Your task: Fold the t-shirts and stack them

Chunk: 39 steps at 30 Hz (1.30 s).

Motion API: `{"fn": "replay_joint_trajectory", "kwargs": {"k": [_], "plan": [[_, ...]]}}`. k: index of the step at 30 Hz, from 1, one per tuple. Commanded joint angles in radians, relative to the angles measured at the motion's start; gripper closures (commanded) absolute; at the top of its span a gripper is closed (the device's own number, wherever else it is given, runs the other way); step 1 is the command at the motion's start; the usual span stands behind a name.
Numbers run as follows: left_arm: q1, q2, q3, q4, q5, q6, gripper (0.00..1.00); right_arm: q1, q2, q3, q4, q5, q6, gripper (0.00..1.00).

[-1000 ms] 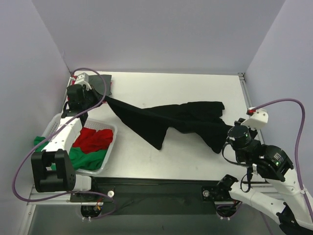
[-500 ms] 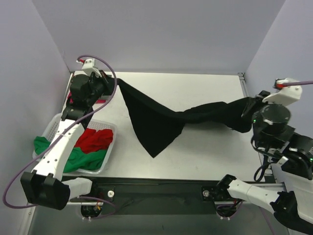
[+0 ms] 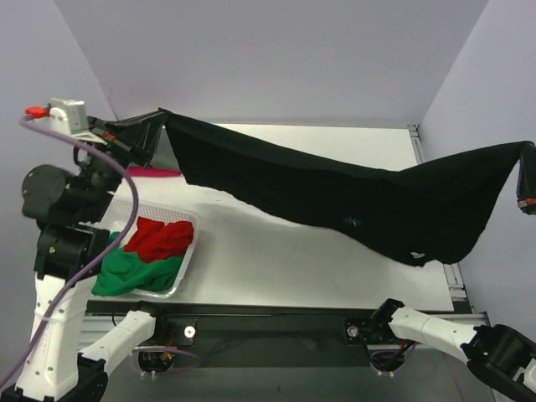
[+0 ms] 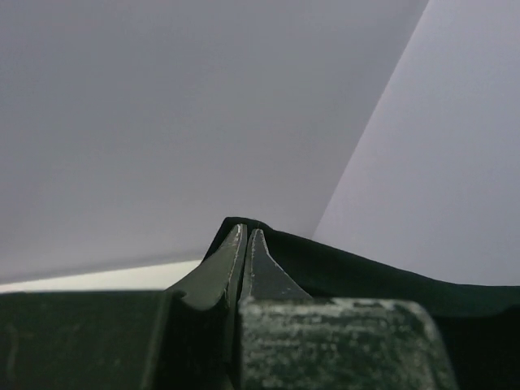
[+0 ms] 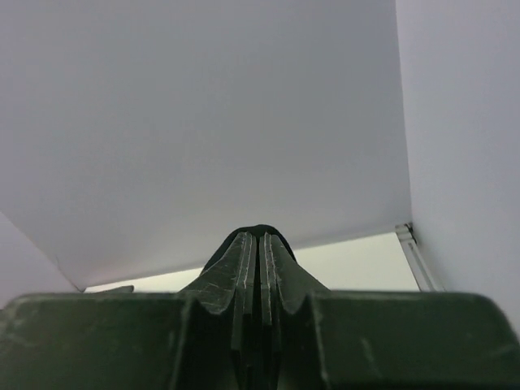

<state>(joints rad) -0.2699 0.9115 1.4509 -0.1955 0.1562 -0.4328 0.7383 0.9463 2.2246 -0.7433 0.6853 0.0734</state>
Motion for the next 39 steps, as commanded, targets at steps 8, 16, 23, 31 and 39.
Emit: {"fn": "replay_joint_trajectory", "kwargs": {"k": [8, 16, 23, 31, 39], "plan": [[-0.003, 0.026, 0.080, 0.031, 0.025, -0.003, 1.00, -0.002, 0.135, 0.041, 0.171, -0.084, -0.201, 1.00], [-0.002, 0.349, 0.100, 0.079, 0.057, -0.018, 1.00, -0.170, 0.373, -0.037, 0.286, -0.053, -0.235, 1.00], [-0.003, 0.503, 0.141, 0.107, 0.046, -0.009, 1.00, -0.454, 0.525, 0.010, 0.260, -0.308, -0.075, 1.00], [-0.003, 0.386, 0.097, 0.169, 0.045, -0.006, 1.00, -0.522, 0.531, 0.138, 0.237, -0.414, -0.058, 1.00], [-0.003, 0.155, 0.032, 0.151, 0.026, -0.017, 1.00, -0.521, 0.350, 0.136, 0.277, -0.469, -0.067, 1.00]]}}
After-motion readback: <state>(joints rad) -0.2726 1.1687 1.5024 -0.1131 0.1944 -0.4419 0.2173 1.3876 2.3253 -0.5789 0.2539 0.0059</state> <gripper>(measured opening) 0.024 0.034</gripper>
